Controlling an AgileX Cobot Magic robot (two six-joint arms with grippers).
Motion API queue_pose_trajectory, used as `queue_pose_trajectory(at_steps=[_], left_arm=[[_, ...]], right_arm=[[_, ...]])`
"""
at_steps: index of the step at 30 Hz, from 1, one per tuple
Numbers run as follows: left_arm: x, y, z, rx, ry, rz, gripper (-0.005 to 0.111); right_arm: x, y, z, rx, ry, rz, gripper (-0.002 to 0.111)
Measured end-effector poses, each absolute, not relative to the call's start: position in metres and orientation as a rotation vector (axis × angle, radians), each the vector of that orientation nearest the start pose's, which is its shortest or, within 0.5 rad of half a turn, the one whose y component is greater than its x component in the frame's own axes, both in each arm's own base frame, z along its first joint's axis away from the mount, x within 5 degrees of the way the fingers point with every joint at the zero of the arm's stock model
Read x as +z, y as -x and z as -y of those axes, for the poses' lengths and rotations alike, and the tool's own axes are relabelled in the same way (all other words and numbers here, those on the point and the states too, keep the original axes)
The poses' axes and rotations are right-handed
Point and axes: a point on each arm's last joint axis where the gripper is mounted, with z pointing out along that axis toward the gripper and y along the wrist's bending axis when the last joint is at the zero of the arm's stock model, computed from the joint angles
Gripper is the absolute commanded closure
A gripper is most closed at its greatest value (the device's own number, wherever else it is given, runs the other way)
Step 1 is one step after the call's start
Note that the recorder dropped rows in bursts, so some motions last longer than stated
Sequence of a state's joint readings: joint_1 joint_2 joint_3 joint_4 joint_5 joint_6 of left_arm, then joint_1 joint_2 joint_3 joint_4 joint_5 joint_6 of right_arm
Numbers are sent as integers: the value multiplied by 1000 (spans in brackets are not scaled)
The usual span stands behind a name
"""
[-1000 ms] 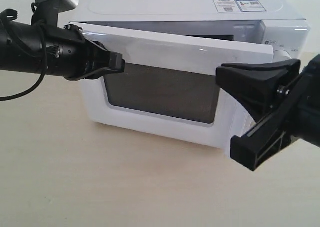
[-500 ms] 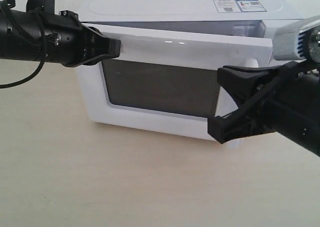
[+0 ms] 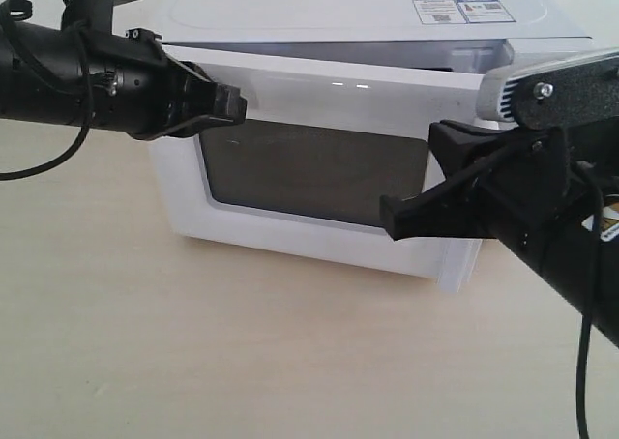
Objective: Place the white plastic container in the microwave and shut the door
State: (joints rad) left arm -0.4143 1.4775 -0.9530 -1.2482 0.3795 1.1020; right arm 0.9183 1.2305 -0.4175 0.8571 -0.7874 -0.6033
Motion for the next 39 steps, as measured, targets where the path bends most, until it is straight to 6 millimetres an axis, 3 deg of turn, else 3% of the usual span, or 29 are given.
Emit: queue_pose_trajectory(at_steps=[8,14,20,29,33,39], left_arm=[[293,-268,153,-698,-542,-2054,102],[306,-225,131,-655,-514,-1982,102],[318,-162,98,-619,-469,-1831,102],[283,-114,72,-628,-371,-1814,102],[273,-104,66,-642,-328,-1809,102],[273,-98,62,-642,-305,-1778,102]], right_arm=[[247,-189,-159,223,234,-1666,108],[236,-200,-164,127,216,-1696,108],[231,-225,-140,85,132,-1752,108],[241,-235,-141,144,121,-1725,108],[247,-241,-146,141,138,-1713,108],[235,-246,-152,123,168,-1757,108]])
